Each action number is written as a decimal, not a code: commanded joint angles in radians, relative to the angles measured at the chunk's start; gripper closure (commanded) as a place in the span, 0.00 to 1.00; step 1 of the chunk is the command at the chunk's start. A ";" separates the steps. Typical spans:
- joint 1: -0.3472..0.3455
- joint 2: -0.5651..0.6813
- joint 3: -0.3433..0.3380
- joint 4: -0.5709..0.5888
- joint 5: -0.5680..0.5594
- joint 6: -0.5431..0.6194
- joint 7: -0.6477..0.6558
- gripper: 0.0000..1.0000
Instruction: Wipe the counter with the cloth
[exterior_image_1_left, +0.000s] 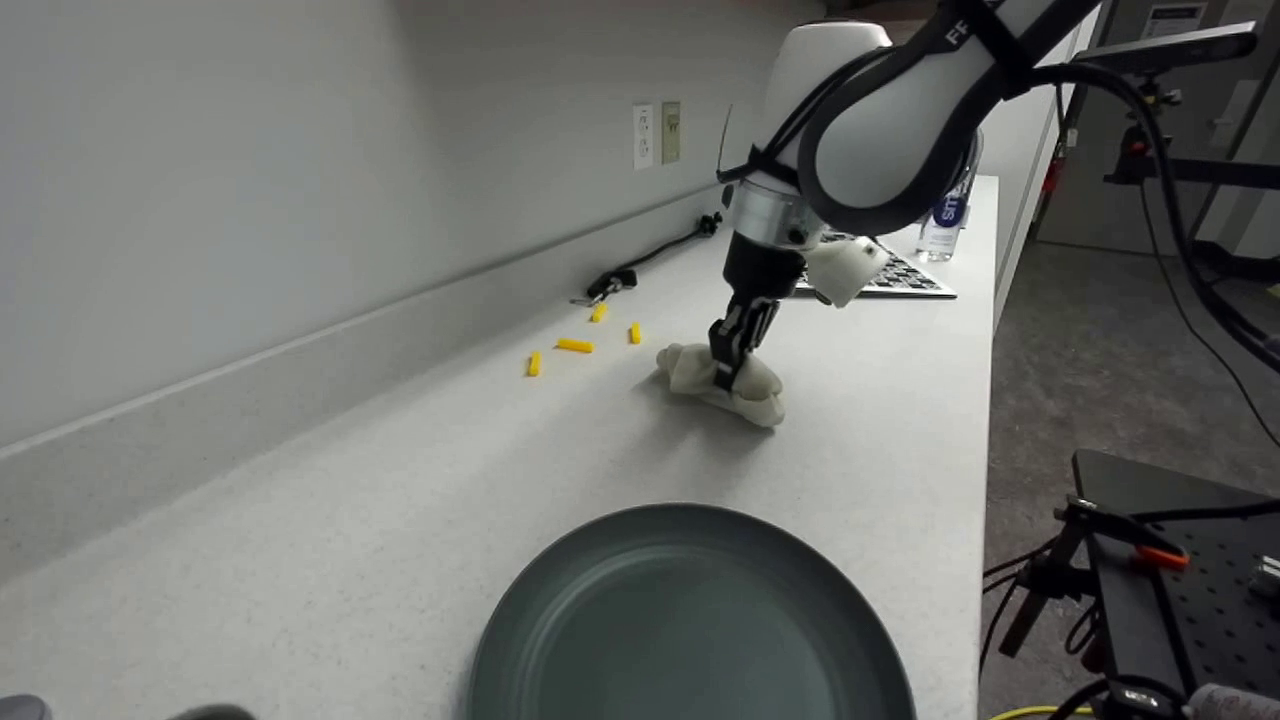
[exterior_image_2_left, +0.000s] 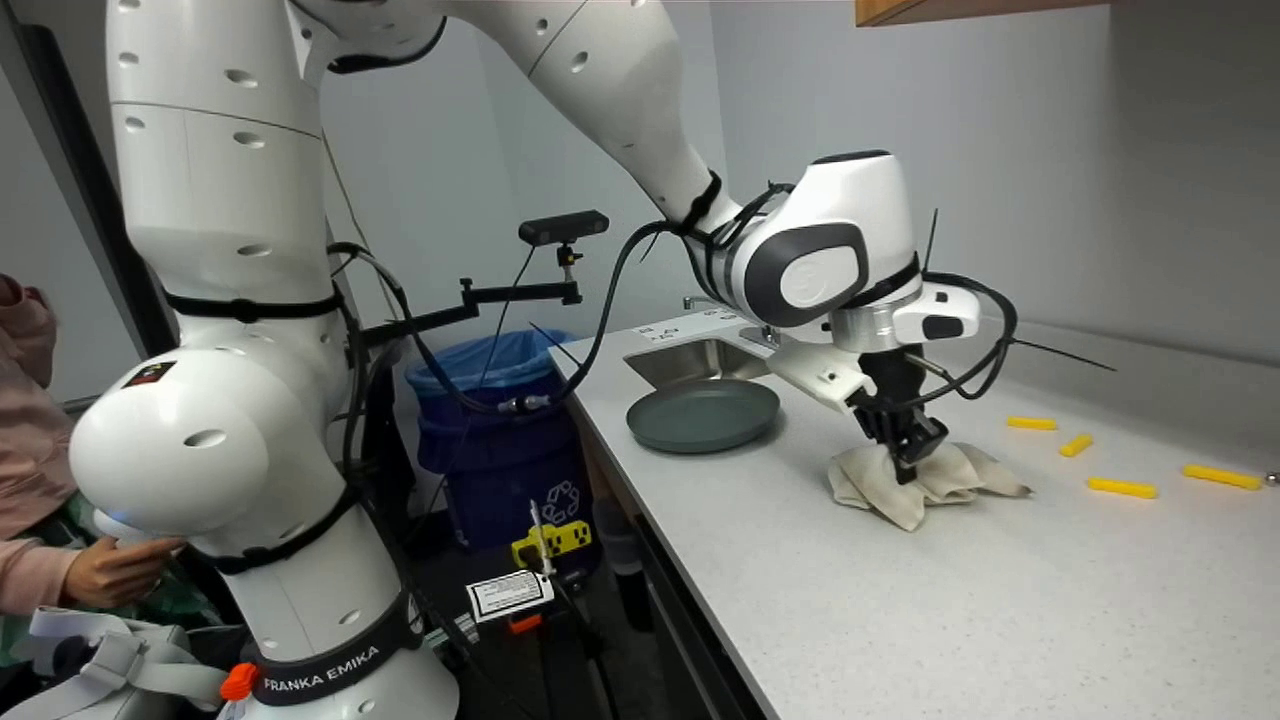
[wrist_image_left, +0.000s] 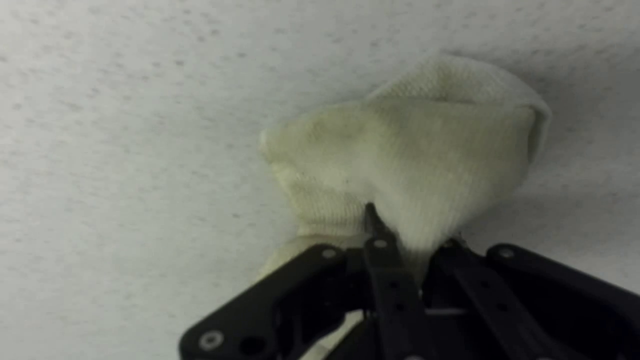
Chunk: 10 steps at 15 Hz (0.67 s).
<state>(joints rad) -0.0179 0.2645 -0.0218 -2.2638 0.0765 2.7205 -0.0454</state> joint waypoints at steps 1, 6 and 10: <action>-0.065 -0.035 -0.041 -0.033 0.014 0.040 0.009 0.97; -0.086 -0.037 -0.066 -0.033 0.005 0.040 0.031 0.97; -0.036 -0.027 -0.013 -0.047 -0.001 0.035 0.036 0.97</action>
<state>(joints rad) -0.0936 0.2479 -0.0699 -2.2836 0.0804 2.7324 -0.0361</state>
